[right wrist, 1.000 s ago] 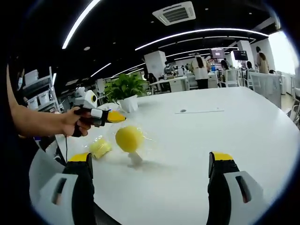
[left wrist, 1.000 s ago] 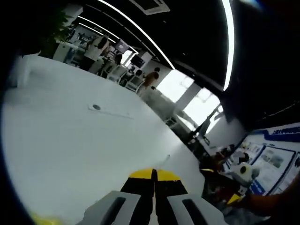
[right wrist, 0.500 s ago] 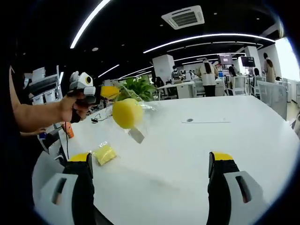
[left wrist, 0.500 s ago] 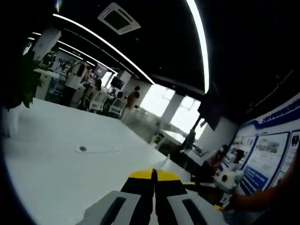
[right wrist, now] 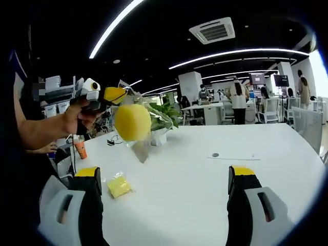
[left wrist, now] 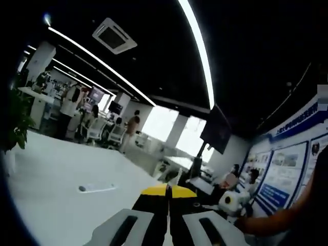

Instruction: Compare the silicone blocks by pressing each to a similar depth, holding the contact briefly, and releasing to observe deformation and rebound differences across the visible hardness samples.

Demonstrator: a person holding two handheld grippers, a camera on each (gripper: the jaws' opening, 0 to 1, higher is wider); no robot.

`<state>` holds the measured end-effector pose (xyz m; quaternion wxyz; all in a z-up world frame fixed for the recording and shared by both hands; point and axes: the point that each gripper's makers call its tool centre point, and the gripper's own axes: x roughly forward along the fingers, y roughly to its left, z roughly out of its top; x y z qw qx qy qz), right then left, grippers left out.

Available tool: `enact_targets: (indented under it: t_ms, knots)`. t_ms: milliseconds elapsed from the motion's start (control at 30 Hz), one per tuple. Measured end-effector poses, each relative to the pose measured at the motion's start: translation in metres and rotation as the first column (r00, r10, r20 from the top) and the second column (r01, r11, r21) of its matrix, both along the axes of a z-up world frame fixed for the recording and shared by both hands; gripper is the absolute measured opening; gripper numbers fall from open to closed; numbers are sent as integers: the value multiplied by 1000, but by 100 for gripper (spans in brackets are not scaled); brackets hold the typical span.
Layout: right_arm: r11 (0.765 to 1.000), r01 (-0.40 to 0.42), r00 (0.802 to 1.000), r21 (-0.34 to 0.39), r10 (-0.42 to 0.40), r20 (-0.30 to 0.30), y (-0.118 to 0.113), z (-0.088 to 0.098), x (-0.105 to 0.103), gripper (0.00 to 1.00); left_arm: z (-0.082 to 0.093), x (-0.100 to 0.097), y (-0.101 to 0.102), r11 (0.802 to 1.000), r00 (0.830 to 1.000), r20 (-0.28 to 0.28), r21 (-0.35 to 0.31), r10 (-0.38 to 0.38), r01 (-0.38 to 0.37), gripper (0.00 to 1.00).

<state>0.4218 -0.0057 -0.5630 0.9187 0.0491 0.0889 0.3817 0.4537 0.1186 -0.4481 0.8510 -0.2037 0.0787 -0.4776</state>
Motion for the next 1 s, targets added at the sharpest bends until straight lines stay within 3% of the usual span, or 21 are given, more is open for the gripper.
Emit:
enact_targets:
  t_ms: [500,833,1000]
  knots:
    - [993,-112,992,25,111,58,30,26,7,96,36,-22,-1,997,996,67,-47,-54,57,0]
    - [976,-195,979,97,188,74,57,34,0,96,34,-32,-9,993,991,73,-34,-109,112,0]
    - [948,-255,965,191,236,118,72,49,-4,96,24,-40,-14,988,986,63,-16,-154,156,0]
